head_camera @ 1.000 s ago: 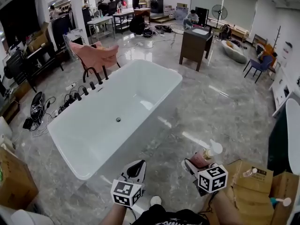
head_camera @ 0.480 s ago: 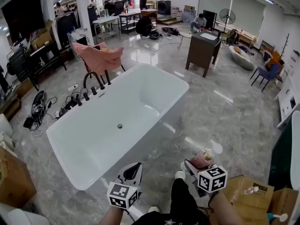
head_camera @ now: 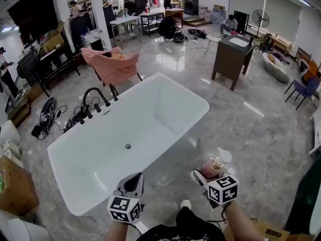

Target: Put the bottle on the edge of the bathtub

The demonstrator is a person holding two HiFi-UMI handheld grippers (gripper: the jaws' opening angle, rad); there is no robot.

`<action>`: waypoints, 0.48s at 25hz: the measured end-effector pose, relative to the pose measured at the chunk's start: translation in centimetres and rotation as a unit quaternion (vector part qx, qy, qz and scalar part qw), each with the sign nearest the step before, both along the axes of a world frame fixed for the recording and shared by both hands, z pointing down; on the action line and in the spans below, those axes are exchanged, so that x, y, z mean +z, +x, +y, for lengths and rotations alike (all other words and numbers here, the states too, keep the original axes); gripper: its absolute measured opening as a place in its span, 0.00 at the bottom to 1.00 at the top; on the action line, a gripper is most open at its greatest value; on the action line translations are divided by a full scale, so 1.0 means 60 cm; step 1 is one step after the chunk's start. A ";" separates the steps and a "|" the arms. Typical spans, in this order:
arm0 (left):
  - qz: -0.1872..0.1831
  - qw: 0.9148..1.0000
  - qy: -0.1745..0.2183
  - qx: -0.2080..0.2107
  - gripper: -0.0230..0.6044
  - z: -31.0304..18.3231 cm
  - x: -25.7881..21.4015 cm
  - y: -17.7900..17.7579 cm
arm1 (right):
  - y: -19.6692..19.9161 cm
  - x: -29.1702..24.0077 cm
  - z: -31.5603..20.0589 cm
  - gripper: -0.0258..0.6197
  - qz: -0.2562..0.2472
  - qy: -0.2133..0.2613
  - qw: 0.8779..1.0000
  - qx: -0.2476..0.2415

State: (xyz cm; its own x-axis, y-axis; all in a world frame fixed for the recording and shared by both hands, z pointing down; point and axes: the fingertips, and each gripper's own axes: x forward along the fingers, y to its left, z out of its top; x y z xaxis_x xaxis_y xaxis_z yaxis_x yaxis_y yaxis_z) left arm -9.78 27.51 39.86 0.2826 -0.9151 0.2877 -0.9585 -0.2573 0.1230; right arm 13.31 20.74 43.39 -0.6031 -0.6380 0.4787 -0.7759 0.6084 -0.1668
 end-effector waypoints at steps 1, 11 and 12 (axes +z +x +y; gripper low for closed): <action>-0.001 1.000 0.001 -0.006 0.06 -0.032 -0.006 0.013 | 0.013 -0.002 -0.035 0.41 0.000 -0.001 1.000 -0.007; -0.006 0.999 0.000 -0.044 0.06 -0.263 -0.017 0.084 | 0.093 -0.008 -0.294 0.41 0.002 0.006 0.999 -0.036; -0.008 0.999 0.000 -0.047 0.06 -0.283 -0.017 0.086 | 0.097 -0.006 -0.315 0.41 -0.001 0.005 0.999 -0.034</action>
State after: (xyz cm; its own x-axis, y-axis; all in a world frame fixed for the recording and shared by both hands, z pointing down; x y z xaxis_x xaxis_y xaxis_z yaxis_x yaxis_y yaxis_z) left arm -4.63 10.50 38.83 0.1916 -0.9374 0.2909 -0.9801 -0.1669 0.1077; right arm 19.15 1.81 43.03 -0.6466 -0.5995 0.4716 -0.7319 0.6619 -0.1620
